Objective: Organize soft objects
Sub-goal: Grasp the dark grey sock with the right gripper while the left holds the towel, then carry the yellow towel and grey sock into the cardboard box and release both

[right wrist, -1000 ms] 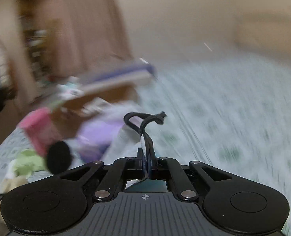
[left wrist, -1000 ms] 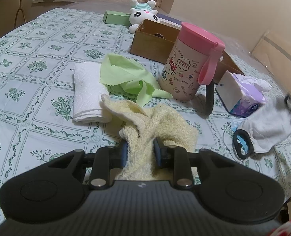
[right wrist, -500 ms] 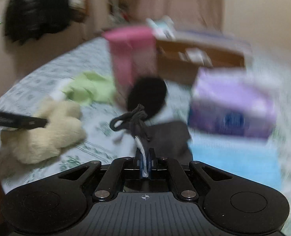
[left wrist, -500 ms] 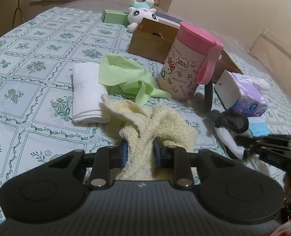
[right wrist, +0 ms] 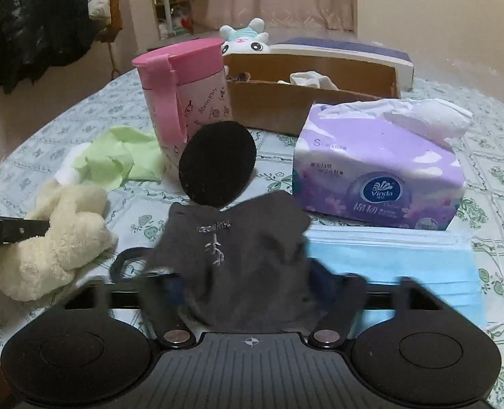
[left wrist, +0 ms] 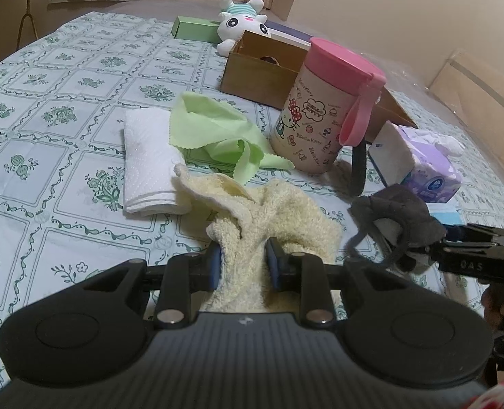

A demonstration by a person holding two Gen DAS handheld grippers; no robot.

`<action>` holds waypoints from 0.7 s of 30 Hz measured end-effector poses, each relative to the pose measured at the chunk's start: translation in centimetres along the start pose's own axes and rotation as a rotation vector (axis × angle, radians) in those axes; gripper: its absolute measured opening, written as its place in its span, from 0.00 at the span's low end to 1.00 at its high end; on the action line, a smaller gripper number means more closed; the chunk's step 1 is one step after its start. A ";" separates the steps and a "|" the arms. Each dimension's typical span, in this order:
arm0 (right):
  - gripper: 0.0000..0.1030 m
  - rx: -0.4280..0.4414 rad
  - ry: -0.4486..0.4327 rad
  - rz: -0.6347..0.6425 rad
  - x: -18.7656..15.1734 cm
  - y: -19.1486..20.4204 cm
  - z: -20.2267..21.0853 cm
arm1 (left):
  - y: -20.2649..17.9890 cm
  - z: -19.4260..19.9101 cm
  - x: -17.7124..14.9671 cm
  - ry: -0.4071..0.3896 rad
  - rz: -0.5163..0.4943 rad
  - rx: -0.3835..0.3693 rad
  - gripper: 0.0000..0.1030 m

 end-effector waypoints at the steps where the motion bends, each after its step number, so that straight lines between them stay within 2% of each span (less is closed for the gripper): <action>1: 0.21 -0.004 -0.008 0.018 0.0 0.0 0.4 | -0.1 0.0 0.0 -0.001 -0.005 0.001 0.22; 5: 0.13 0.012 -0.065 0.071 0.0 0.2 2.4 | -0.8 0.8 0.1 -0.016 -0.036 -0.001 0.17; 10: 0.12 0.041 -0.152 0.059 0.4 0.4 5.6 | -1.5 2.6 0.0 -0.040 -0.054 -0.008 0.17; 15: 0.12 0.064 -0.176 0.026 1.2 -0.2 7.7 | -1.5 5.4 0.4 -0.094 -0.067 0.002 0.16; 21: 0.12 0.110 -0.207 -0.029 2.4 -1.6 9.5 | -0.5 8.2 2.5 -0.152 -0.084 0.024 0.16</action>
Point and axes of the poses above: each gripper's, at about its wrist camera, not at the fingertips, and z roughly against the way its jaws point, y to its left, x to its top, the point moved 2 cm from there along -z, roughly the way its jaws point, and after that the axes turned 15 degrees about y, right-handed, at the moved point
